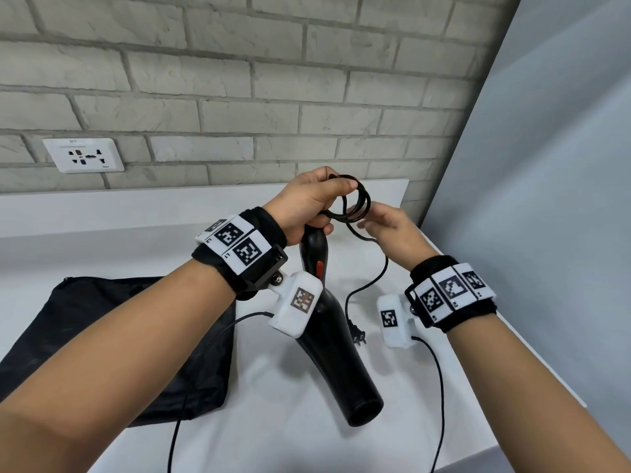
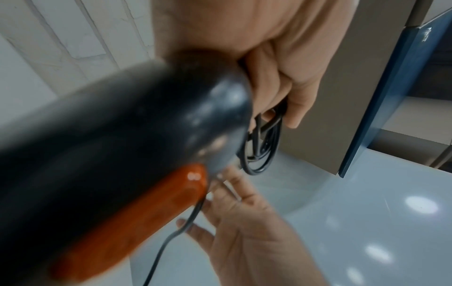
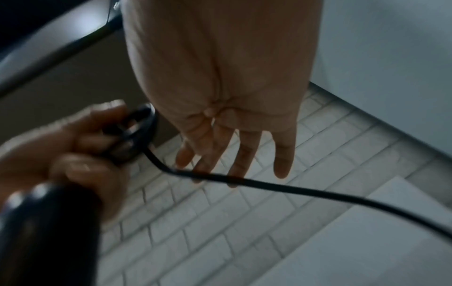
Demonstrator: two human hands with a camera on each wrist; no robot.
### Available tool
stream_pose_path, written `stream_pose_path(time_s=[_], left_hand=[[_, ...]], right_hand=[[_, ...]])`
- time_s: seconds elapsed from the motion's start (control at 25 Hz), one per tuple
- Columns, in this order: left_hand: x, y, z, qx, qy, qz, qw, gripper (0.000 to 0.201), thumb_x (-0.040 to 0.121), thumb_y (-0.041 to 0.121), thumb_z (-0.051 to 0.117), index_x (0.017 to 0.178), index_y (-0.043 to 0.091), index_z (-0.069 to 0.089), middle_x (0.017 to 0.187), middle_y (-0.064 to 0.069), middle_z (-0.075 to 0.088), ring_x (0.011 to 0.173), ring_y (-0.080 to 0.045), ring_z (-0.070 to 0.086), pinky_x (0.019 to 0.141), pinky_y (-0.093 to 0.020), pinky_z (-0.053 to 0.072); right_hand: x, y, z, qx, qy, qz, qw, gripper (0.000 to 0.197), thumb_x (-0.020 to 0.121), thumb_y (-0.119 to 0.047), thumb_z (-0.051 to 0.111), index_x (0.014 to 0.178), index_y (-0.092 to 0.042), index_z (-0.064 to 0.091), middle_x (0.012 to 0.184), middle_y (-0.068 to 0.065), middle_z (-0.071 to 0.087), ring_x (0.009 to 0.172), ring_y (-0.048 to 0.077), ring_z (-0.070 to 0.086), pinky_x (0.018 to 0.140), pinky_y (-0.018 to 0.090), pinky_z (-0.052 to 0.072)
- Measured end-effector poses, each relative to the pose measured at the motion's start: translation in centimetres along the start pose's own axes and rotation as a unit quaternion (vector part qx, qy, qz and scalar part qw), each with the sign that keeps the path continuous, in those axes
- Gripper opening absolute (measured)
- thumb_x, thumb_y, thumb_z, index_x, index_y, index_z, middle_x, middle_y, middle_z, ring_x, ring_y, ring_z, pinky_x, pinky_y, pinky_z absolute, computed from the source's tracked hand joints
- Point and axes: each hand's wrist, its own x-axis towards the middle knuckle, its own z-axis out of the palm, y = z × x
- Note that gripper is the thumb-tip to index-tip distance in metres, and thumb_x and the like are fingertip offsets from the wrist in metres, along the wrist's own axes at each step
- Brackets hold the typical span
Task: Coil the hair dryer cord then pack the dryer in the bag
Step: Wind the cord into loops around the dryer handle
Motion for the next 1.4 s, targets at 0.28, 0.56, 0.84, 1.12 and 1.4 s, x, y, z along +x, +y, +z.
stream_pose_path(time_s=[0.28,0.56,0.84,1.12,1.4], left_hand=[[-0.4,0.5,0.1,-0.011,-0.007,0.011,1.0,0.026,0.091,0.01,0.052,0.068,0.016,0.041,0.041,0.006,0.032,0.026,-0.005,0.025,0.034,-0.016,0.028],[-1.0,0.8,0.9,-0.013,-0.052,-0.065,0.996,0.035,0.094,0.038,0.042,0.066,0.018,0.044,0.035,0.01,0.021,0.027,-0.007,0.012,0.042,-0.021,0.029],[-0.5,0.6,1.7,0.071,-0.02,-0.074,0.995,0.03,0.094,0.043,0.043,0.076,0.019,0.049,0.038,0.01,0.021,0.032,-0.008,0.013,0.05,-0.024,0.025],[0.2,0.3,1.1,0.052,0.01,-0.072,0.996,0.04,0.095,0.048,0.036,0.077,0.016,0.05,0.041,0.01,0.023,0.032,-0.007,0.015,0.049,-0.023,0.027],[0.8,0.2,0.8,-0.013,0.094,-0.066,0.993,0.038,0.091,0.051,0.045,0.072,0.018,0.045,0.041,0.009,0.023,0.032,-0.008,0.018,0.045,-0.021,0.026]], right_hand=[[0.1,-1.5,0.9,0.077,-0.109,0.002,0.991,0.027,0.09,0.006,0.043,0.088,-0.016,0.059,0.054,-0.014,0.059,0.051,0.001,0.052,0.056,0.014,0.046],[0.9,-3.8,0.0,0.054,-0.026,-0.003,0.998,0.023,0.086,-0.018,0.058,0.063,-0.023,0.058,0.034,-0.013,0.045,0.031,0.001,0.034,0.035,0.009,0.026],[2.5,-6.5,-2.8,-0.168,0.11,-0.063,0.978,0.017,0.087,-0.007,0.051,0.089,-0.009,0.068,0.077,-0.002,0.061,0.07,0.002,0.053,0.064,0.004,0.037],[1.3,-6.9,-1.3,-0.123,0.124,-0.115,0.978,0.014,0.087,-0.005,0.05,0.084,-0.006,0.063,0.055,-0.017,0.052,0.054,-0.005,0.047,0.055,0.008,0.034],[0.3,-4.8,1.6,0.039,0.058,-0.103,0.992,0.018,0.088,0.005,0.046,0.098,0.0,0.061,0.054,-0.028,0.059,0.057,-0.012,0.051,0.061,0.003,0.037]])
